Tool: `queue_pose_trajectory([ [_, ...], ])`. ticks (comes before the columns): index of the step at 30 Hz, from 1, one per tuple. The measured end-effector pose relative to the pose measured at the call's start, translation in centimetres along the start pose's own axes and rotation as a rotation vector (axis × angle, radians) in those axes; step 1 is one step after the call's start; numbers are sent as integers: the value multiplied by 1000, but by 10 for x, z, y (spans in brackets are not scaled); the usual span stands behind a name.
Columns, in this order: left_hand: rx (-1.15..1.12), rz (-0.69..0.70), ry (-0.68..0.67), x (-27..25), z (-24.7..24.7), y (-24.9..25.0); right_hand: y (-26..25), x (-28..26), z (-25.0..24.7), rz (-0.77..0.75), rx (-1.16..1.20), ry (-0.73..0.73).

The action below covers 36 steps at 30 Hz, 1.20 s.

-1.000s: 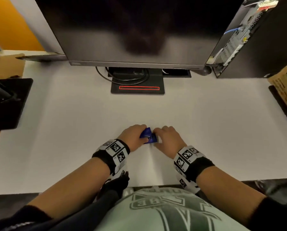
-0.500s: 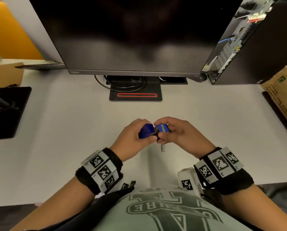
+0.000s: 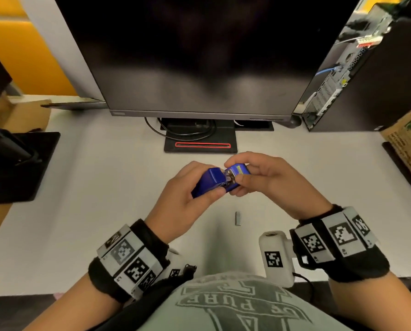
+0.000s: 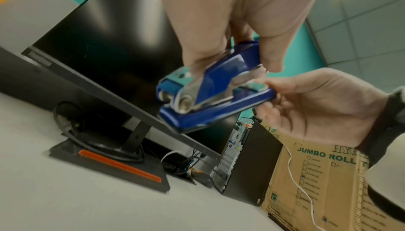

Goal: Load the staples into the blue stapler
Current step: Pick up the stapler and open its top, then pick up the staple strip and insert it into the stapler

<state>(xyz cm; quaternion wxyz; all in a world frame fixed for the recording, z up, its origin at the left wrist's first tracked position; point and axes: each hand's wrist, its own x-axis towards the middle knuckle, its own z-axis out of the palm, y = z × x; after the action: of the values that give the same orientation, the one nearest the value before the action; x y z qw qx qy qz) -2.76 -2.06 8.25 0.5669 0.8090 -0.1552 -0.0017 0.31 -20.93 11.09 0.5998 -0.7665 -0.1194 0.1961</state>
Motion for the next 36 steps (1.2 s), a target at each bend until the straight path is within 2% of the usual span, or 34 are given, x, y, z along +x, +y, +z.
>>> queue_pose_trajectory([
  [3,-148,8,79,-2,-2,13,6,-2,-18,19,96,56],
  [6,-354,40,47,-6,-21,12,12,-10,-45,24,239,127],
  [10,-320,-12,-41,-14,-40,-7,15,-21,-69,5,286,196],
  [12,-299,-82,-131,-18,-42,-16,16,-23,-73,-4,231,187],
  [15,-327,-216,-374,-19,-46,-22,16,-23,-74,-14,116,149],
  [20,-179,-311,-435,10,-32,-9,4,-19,-73,-43,178,54],
  [24,-182,-368,-689,33,-9,17,-2,-7,-62,-68,187,5],
  [27,-255,-450,-697,40,3,31,-3,0,-54,-55,152,-2],
  [29,-260,-444,-697,40,6,31,-1,3,-54,-51,144,-1],
  [32,-304,-372,-823,39,2,25,3,4,-59,-42,169,37],
  [34,-357,-388,-907,38,-3,21,6,4,-63,-44,214,90],
  [36,-375,-450,-925,37,-7,18,9,4,-67,-45,248,143],
])
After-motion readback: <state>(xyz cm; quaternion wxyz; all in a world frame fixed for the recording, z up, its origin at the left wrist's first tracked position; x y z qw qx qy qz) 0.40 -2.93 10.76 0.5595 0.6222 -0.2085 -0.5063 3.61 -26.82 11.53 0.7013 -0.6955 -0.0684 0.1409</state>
